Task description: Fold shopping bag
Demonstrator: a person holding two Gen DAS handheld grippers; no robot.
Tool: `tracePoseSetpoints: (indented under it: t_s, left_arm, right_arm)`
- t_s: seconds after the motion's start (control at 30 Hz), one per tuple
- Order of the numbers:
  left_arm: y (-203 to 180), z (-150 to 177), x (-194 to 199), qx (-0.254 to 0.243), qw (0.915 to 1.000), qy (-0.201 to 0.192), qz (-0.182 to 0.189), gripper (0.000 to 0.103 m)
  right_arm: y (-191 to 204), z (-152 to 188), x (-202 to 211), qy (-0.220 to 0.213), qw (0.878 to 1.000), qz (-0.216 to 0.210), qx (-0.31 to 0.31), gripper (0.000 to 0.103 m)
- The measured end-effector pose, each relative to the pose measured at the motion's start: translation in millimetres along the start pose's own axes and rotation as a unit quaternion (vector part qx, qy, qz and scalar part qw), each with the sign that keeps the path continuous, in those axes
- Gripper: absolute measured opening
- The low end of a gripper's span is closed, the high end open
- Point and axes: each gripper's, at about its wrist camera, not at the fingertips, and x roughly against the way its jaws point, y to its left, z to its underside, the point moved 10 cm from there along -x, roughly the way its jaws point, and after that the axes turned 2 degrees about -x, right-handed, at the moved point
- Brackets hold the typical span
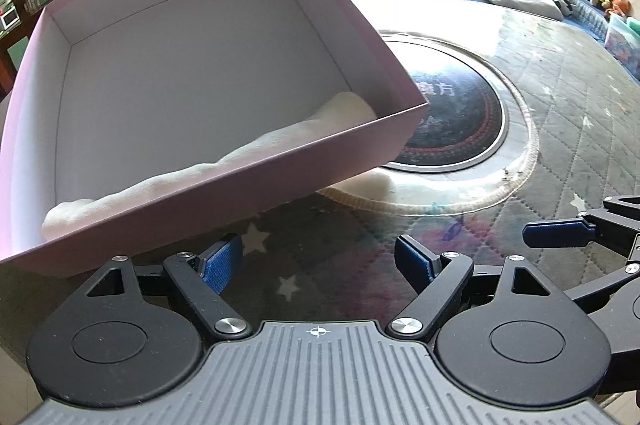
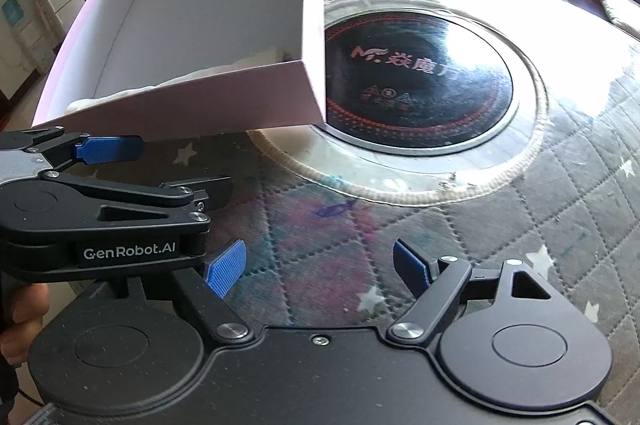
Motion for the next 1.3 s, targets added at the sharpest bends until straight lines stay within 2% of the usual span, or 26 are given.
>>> tracePoseSetpoints:
  t_s: [1.3]
  left_arm:
    - [-62,-13,-15,-0.047,0.9987,-0.008,0.016,0.084]
  right_arm:
    - [-61,16,14,-0.024,0.997,0.034,-0.063,0.087]
